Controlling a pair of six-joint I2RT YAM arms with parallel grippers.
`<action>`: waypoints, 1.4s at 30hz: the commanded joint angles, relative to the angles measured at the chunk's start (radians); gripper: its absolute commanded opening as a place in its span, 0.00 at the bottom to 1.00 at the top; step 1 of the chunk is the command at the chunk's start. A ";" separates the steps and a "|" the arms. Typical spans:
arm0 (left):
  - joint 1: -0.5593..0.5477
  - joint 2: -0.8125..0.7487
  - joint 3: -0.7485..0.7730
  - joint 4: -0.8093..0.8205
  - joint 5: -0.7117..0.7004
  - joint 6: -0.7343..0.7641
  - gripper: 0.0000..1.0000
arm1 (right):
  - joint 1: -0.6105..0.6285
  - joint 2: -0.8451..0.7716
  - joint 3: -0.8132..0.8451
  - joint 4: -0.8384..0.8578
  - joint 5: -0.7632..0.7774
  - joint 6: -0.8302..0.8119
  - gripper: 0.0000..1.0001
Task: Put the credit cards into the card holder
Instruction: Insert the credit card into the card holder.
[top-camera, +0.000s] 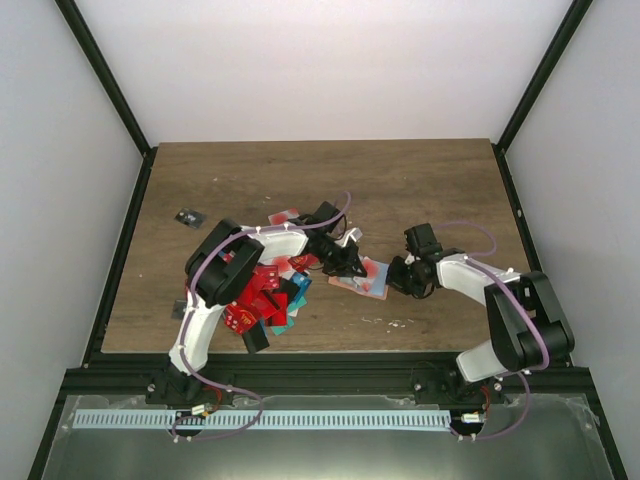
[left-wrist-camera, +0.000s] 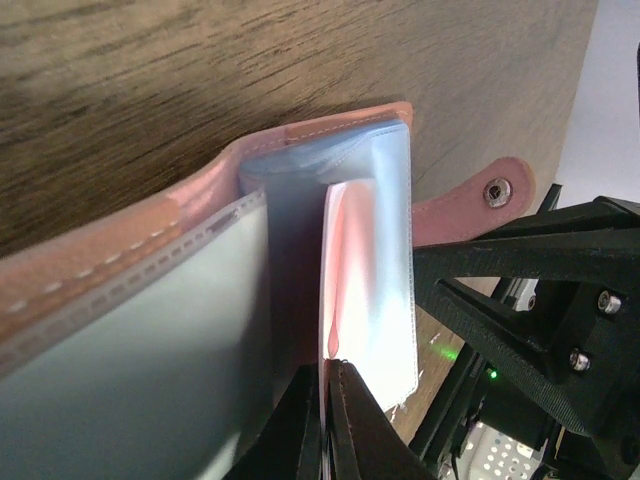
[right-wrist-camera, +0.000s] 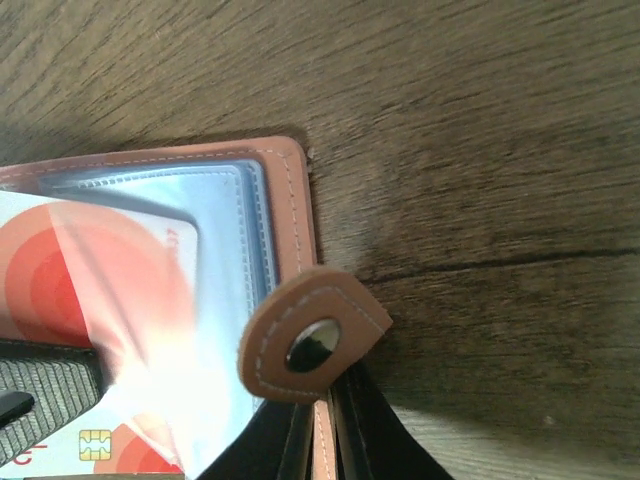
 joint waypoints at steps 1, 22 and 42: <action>-0.006 0.049 0.002 -0.008 -0.024 0.003 0.04 | -0.001 0.067 0.000 0.022 -0.016 -0.020 0.08; 0.035 -0.004 -0.077 0.098 -0.036 -0.166 0.04 | -0.001 0.063 -0.041 0.025 -0.073 -0.021 0.06; 0.059 -0.095 -0.149 0.087 -0.058 -0.186 0.04 | -0.001 0.091 -0.027 0.055 -0.101 -0.063 0.06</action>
